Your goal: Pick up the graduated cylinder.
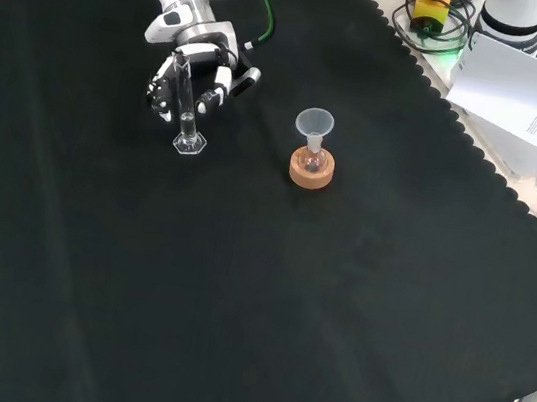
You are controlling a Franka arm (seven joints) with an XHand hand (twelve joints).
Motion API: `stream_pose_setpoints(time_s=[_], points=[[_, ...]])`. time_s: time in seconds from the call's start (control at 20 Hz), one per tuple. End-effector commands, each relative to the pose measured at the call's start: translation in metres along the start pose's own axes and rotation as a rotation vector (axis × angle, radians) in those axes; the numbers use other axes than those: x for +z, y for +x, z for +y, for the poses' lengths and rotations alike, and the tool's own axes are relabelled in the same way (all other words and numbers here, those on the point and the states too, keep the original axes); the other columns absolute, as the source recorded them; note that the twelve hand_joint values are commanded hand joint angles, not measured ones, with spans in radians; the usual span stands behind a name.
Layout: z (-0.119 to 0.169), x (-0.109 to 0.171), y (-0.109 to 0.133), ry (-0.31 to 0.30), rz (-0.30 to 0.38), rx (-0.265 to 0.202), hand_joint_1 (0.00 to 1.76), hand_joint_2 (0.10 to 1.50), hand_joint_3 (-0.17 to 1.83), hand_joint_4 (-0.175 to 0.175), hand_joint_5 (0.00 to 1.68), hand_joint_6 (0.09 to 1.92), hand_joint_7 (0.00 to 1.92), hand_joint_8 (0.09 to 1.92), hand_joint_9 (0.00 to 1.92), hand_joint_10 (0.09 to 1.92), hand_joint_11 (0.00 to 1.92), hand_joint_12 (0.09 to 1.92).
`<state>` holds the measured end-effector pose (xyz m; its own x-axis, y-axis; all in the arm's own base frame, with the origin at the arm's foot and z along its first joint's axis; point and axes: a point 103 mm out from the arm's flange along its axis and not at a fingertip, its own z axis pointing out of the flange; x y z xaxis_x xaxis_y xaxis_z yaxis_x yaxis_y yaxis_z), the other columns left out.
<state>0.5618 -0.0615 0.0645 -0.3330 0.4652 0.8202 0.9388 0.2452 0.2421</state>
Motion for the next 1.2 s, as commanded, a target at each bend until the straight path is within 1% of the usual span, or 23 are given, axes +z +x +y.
stream_pose_setpoints(time_s=[0.05,0.2,0.4,0.6,0.75,0.85,0.95,1.0,1.05,1.1,1.2], points=[[0.000,0.000,0.001,-0.002,0.017,-0.004,1.04,0.74,0.64,-0.016,0.65,0.61,0.75,0.57,1.02,0.35,0.71,1.16],[0.001,0.001,0.000,-0.017,0.019,-0.003,1.04,0.74,0.64,-0.022,0.63,0.62,0.74,0.57,1.03,0.34,0.73,1.14],[0.002,0.003,-0.001,-0.019,0.010,0.001,1.05,0.77,0.63,-0.027,0.64,0.64,0.75,0.58,1.06,0.32,0.80,1.10],[0.002,0.001,0.000,-0.017,-0.005,0.004,1.08,0.82,0.62,-0.028,0.69,0.67,0.82,0.59,1.13,0.28,0.91,1.03],[0.001,-0.001,0.000,-0.009,-0.022,0.003,1.13,0.87,0.62,-0.015,0.76,0.67,0.88,0.60,1.18,0.24,1.00,0.96],[0.000,-0.003,0.000,0.005,-0.049,0.007,1.16,0.89,0.61,-0.002,0.81,0.68,0.94,0.59,1.22,0.22,1.06,0.91],[-0.001,-0.004,0.002,0.028,-0.092,0.009,1.13,1.04,0.31,-0.089,0.84,1.02,1.00,0.57,1.25,0.20,1.09,0.89],[-0.001,-0.006,0.003,0.038,-0.112,0.011,1.13,1.09,0.19,-0.122,0.86,1.09,1.03,0.55,1.27,0.18,1.11,0.88],[-0.001,-0.007,0.004,0.048,-0.132,0.012,1.13,1.12,0.11,-0.146,0.88,1.11,1.07,0.53,1.29,0.17,1.12,0.86],[-0.001,-0.009,0.005,0.057,-0.147,0.011,1.14,1.13,0.07,-0.161,0.90,1.11,1.10,0.51,1.31,0.16,1.13,0.85],[-0.002,-0.014,0.007,0.070,-0.171,0.015,1.15,1.13,0.03,-0.173,0.93,1.08,1.14,0.47,1.34,0.15,1.15,0.83]])
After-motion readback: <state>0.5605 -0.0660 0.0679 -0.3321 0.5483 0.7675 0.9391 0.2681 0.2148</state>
